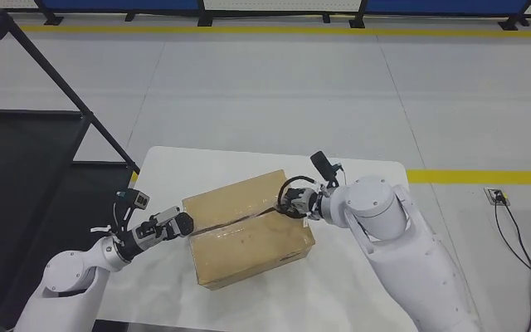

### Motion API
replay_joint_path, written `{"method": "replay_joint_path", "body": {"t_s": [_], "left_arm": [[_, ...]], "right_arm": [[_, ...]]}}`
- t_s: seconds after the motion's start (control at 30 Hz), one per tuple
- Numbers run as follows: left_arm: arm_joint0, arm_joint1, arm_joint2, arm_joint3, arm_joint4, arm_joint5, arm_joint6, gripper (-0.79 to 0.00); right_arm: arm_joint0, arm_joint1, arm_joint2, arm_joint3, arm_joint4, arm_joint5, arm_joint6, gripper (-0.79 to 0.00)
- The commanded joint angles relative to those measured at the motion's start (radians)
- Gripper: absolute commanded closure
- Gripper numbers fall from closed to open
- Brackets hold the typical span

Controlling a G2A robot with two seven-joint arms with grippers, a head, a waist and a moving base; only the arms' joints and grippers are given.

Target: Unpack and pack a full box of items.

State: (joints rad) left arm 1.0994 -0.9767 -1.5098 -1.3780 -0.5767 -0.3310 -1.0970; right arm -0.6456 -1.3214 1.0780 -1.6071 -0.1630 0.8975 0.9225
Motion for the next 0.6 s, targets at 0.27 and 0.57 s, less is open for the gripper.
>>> {"method": "replay_joint_path", "body": {"t_s": [0.27,0.57], "left_arm": [[0.0,0.001,0.0,0.003,-0.007,-0.002,0.0,-0.785],[0.001,0.001,-0.001,0.003,-0.006,-0.005,0.005,-0.785]], "right_arm": [[0.023,0.024,-0.021,0.013,0.006,0.023,-0.023,0.0],[0.037,0.026,-0.038,0.04,0.017,0.023,-0.047,0.0]]}}
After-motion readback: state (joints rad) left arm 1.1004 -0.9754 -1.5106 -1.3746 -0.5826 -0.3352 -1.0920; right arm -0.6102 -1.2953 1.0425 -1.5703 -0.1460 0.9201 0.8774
